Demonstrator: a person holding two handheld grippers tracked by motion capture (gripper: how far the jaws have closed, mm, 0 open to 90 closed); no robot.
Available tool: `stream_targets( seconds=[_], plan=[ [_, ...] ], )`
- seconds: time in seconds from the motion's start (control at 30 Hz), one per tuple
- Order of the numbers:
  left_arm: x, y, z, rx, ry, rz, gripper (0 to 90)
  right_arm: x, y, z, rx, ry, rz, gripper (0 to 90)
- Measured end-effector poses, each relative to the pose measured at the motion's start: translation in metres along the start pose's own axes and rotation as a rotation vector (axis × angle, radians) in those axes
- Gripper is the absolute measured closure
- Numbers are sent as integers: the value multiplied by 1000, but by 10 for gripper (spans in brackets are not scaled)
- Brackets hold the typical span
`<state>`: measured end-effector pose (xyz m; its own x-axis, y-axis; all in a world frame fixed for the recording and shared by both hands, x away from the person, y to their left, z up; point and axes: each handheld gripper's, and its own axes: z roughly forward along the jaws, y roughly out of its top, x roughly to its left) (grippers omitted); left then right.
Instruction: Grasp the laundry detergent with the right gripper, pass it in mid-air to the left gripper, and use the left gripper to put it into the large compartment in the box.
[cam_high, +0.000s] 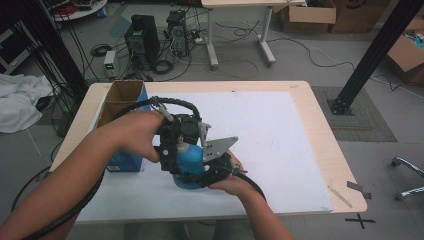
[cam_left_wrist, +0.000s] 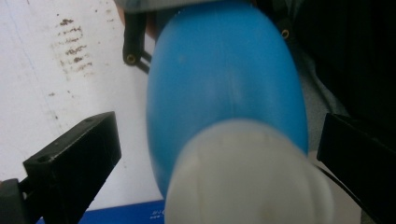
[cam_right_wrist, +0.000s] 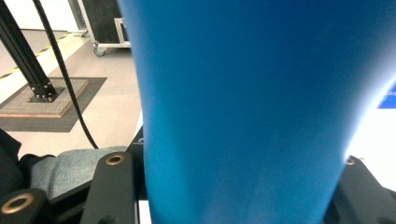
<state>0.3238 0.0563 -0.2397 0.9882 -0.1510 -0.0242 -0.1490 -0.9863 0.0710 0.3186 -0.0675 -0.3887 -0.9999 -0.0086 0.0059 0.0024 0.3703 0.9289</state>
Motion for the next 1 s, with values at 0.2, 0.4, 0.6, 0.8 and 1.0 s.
stream_targets(
  seconds=[0.2, 0.4, 0.6, 0.8, 1.0],
  plan=[
    [-1, 1, 3, 7, -4, -5, 1, -1, 4, 6, -5, -2, -5, 444],
    [-1, -1, 4, 16, 10, -16, 7, -2, 5, 9, -7, -3, 1, 444],
    [-1, -3, 4, 24, 23, -17, 40, -2, 6, 12, -5, -4, -2, 444],
    [-2, -2, 4, 26, 19, -11, 114, -3, 5, 12, -9, -6, -3, 444],
    [-2, -1, 2, 31, 23, -10, 160, -2, 6, 11, -7, -8, 3, 445]
  ],
)
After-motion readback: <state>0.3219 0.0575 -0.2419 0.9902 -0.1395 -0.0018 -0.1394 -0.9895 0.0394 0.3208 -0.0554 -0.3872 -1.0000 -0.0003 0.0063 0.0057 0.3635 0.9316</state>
